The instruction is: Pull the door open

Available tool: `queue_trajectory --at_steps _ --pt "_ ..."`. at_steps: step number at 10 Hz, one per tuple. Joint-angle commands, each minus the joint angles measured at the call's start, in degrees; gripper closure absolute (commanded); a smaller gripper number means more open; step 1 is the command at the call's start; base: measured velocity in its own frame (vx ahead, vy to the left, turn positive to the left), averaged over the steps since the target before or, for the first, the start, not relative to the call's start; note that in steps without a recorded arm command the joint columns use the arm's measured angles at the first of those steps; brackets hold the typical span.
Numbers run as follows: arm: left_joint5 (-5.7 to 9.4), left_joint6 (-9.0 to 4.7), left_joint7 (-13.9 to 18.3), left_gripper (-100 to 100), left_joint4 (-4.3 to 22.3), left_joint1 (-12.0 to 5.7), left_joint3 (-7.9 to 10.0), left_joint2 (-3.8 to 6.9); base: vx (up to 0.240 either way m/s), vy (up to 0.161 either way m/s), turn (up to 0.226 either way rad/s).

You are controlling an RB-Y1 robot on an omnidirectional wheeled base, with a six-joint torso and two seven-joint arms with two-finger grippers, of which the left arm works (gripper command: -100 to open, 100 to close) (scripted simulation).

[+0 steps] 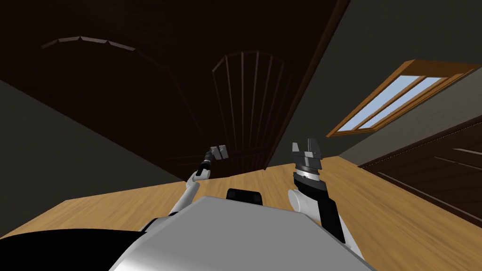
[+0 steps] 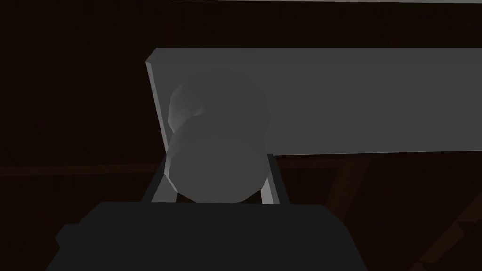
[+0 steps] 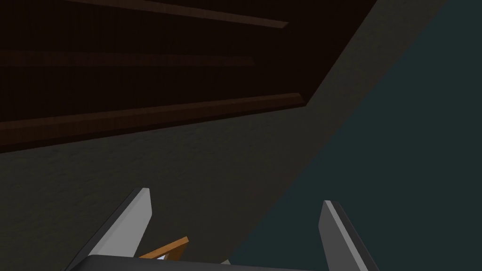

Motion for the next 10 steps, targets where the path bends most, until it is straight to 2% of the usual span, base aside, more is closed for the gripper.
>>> queue_trajectory --at_steps 1,2,3,8,9,10 --pt "0.14 0.03 0.04 100 0.75 0.7 0.92 0.71 -0.177 0.12 0.134" --pt "0.22 0.03 0.15 100 0.88 1.17 1.25 1.13 -0.181 0.11 0.099" --pt "0.18 -0.02 0.51 -100 -0.33 1.47 0.17 0.8 -0.199 0.036 -0.02" --pt "-0.06 -0.76 1.52 -100 -2.51 1.73 -3.13 -0.03 -0.193 -0.062 -0.068" --pt "-0.01 -0.33 1.35 -100 -2.89 2.16 -2.58 0.04 -0.072 -0.039 -0.018" --pt "0.19 -0.29 1.19 -100 -2.09 3.19 -0.95 0.81 -0.033 0.055 0.205"
